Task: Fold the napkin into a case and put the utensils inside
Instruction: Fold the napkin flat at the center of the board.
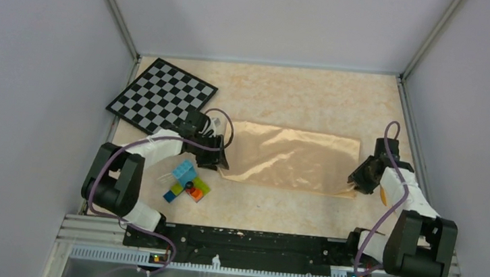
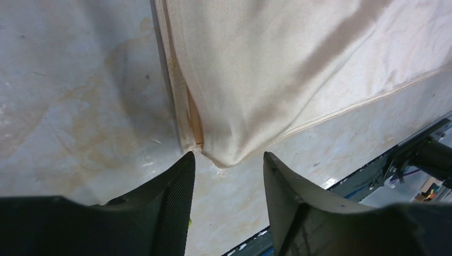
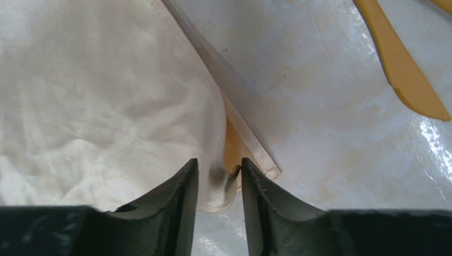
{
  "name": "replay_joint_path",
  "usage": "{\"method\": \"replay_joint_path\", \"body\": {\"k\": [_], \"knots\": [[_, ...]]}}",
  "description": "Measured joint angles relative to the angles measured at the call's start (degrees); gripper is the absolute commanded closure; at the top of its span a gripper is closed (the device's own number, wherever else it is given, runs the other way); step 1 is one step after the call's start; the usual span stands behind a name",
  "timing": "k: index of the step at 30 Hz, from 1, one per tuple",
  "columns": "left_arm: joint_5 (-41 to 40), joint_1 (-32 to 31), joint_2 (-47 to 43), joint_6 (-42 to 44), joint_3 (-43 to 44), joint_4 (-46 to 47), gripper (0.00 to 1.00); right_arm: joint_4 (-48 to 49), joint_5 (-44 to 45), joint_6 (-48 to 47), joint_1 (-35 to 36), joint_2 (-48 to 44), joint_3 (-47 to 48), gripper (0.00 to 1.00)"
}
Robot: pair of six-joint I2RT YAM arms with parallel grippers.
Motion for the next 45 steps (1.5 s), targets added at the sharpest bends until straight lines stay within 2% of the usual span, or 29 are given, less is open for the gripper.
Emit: {"method": "replay_joint_path", "body": {"k": [5,9,11,14,18,25,34,40,45], "knots": [[-1.3,-0.2,-5.2,0.9,3.3,-2.8,0.34,-3.1,0.4,-0.2,0.3,-7.3,1.0,0.48],[-1.1,-2.3,-7.0,1.0,5.6,-3.0,0.24,-3.2,-2.3,-2.0,1.4,-7.8,2.5,0.37],[-0.9,-4.0,-6.8,1.0,6.1,-2.8,0.18,-2.6,-4.9,-3.3,1.9,-7.0,2.7,0.36],[-1.4,-5.2,-5.6,1.5,6.3,-3.0,0.02,-1.3,-8.8,-4.8,2.2,-4.8,2.7,0.36],[-4.3,-5.1,-2.3,1.8,6.7,-2.9,0.01,0.4,-11.2,-6.1,2.3,-2.4,2.7,0.36],[-4.1,-5.0,2.3,1.7,6.3,-2.0,0.04,2.9,-12.1,-6.5,2.3,-0.9,2.6,0.36],[-4.0,-5.0,-4.6,0.7,4.9,-2.4,0.07,4.6,-12.3,-6.6,2.3,0.2,2.6,0.37],[-2.2,-5.0,-10.3,-1.7,4.9,-2.3,0.01,4.5,-12.5,-6.6,2.3,0.2,2.6,0.37],[-4.7,-5.0,-8.2,-1.7,5.6,-3.1,0.01,4.5,-12.6,-6.6,2.3,0.2,2.6,0.37]]}}
